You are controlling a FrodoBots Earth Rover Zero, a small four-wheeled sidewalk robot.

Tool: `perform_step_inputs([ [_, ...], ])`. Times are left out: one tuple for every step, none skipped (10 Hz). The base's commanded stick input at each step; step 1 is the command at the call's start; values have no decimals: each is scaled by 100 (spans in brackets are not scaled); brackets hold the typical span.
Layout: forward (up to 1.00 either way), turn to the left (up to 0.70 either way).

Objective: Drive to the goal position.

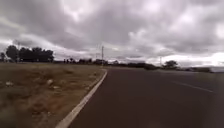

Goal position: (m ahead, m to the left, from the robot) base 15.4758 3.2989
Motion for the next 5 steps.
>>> perform_step_inputs([
  [85,-17],
  [85,-7],
  [85,-7],
  [85,-22],
  [85,-7],
])
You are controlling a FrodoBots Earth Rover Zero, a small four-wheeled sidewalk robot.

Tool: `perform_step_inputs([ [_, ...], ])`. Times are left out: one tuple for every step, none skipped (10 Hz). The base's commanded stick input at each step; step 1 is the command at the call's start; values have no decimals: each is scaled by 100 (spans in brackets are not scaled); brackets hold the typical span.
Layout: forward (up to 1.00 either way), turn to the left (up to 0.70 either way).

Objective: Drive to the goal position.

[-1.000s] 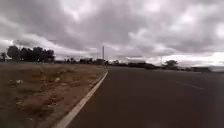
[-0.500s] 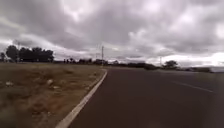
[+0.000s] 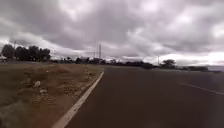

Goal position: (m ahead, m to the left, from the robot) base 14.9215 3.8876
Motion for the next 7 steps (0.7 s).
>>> perform_step_inputs([
  [85,0],
  [85,-11],
  [85,-11],
  [85,-2],
  [85,-6],
  [85,-6],
  [85,0],
])
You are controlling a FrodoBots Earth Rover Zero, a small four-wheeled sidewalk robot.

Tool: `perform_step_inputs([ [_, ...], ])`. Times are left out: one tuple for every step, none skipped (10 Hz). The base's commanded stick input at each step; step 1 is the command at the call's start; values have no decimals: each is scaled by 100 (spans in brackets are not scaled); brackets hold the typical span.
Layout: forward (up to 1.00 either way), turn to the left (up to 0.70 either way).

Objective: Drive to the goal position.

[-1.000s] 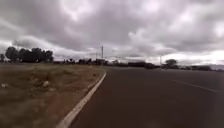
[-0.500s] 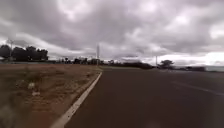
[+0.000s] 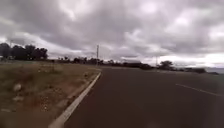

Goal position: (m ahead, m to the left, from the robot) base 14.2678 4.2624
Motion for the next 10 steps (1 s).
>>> perform_step_inputs([
  [85,-8],
  [85,-15],
  [85,-6],
  [85,-7],
  [85,-16],
  [85,0],
  [85,-3],
  [85,-11],
  [85,-14],
  [85,0],
])
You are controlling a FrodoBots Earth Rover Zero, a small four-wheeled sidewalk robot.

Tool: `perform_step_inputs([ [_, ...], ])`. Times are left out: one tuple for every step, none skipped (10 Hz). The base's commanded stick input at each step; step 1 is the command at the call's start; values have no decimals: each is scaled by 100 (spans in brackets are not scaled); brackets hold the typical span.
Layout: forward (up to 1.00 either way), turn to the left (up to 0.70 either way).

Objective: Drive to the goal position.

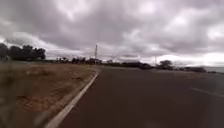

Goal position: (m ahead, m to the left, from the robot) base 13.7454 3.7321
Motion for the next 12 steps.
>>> perform_step_inputs([
  [85,0],
  [85,0],
  [85,0],
  [85,0],
  [85,0],
  [85,0],
  [85,0],
  [85,0],
  [85,0],
  [85,0],
  [85,0],
  [85,0],
])
